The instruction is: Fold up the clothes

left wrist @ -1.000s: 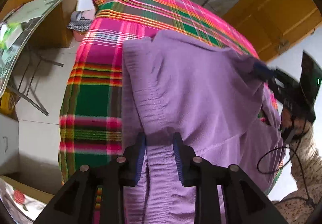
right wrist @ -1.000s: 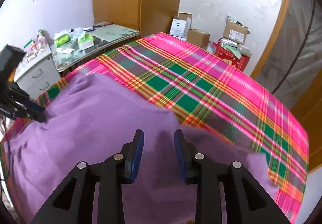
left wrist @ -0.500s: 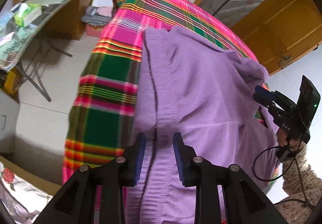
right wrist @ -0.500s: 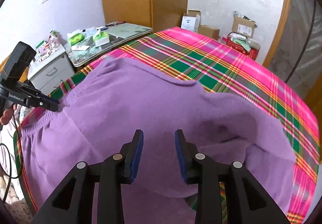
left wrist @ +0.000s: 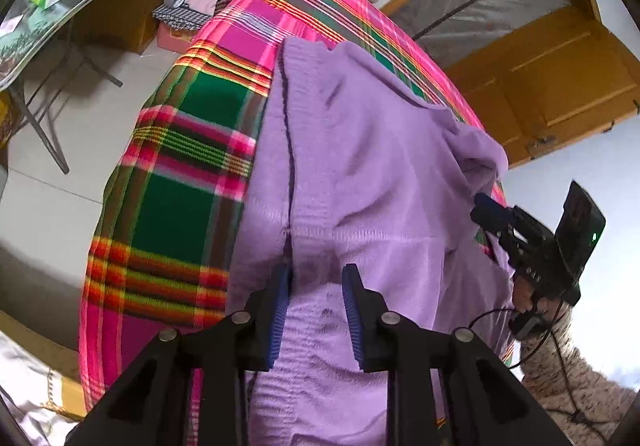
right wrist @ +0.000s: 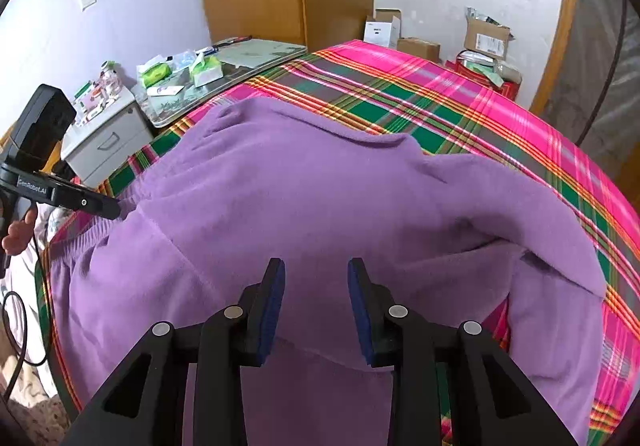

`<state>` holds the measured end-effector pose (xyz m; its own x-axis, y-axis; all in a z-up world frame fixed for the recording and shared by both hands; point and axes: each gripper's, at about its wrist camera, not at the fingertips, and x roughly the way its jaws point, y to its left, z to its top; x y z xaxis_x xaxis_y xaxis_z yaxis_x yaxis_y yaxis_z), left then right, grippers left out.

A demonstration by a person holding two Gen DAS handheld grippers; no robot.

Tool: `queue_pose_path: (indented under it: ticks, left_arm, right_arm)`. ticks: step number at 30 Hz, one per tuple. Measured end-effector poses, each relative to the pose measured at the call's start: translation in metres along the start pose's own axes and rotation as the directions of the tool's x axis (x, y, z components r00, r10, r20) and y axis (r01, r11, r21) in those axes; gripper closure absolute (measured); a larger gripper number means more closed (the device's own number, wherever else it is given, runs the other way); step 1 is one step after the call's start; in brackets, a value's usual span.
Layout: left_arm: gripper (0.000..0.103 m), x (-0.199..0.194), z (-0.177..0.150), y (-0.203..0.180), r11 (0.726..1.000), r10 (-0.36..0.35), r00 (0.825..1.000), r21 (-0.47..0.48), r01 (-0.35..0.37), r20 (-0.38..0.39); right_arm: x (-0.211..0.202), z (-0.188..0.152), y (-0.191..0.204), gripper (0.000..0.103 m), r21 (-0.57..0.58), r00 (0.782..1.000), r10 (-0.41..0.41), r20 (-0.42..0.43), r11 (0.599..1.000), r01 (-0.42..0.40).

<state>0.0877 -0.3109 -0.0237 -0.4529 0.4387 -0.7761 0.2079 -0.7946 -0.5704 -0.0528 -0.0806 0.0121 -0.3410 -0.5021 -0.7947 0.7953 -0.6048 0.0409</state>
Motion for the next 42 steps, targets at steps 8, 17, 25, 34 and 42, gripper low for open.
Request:
queue_pose_path:
  ticks: [8,17,25,34,42]
  left_arm:
    - [0.076,0.007,0.006,-0.005,0.999,0.000,1.000,0.034,0.000,0.007]
    - [0.100,0.002,0.008,-0.005,0.999,0.022,0.994,0.029,-0.025,0.106]
    - [0.100,-0.010,0.011,0.006,0.998,0.062,0.986,0.003,-0.063,0.152]
    - [0.094,-0.007,0.009,0.010,0.990,0.142,0.980,0.007,-0.144,0.138]
    - [0.094,-0.036,0.014,-0.028,0.970,0.212,0.946,0.069,-0.235,0.247]
  right_arm:
    - [0.003,-0.002,-0.001,0.069,0.023,1.000,0.013,-0.008,1.000,-0.013]
    - [0.006,-0.003,0.003,0.069,0.037,1.000,0.020,-0.018,0.999,-0.020]
    - [0.006,0.000,0.015,0.069,0.017,0.999,0.040,-0.009,0.999,-0.040]
    - [-0.006,-0.001,0.011,0.069,0.028,0.999,0.022,0.026,0.999,-0.023]
    - [-0.064,-0.040,-0.070,0.068,0.192,0.979,-0.197,0.060,0.964,0.182]
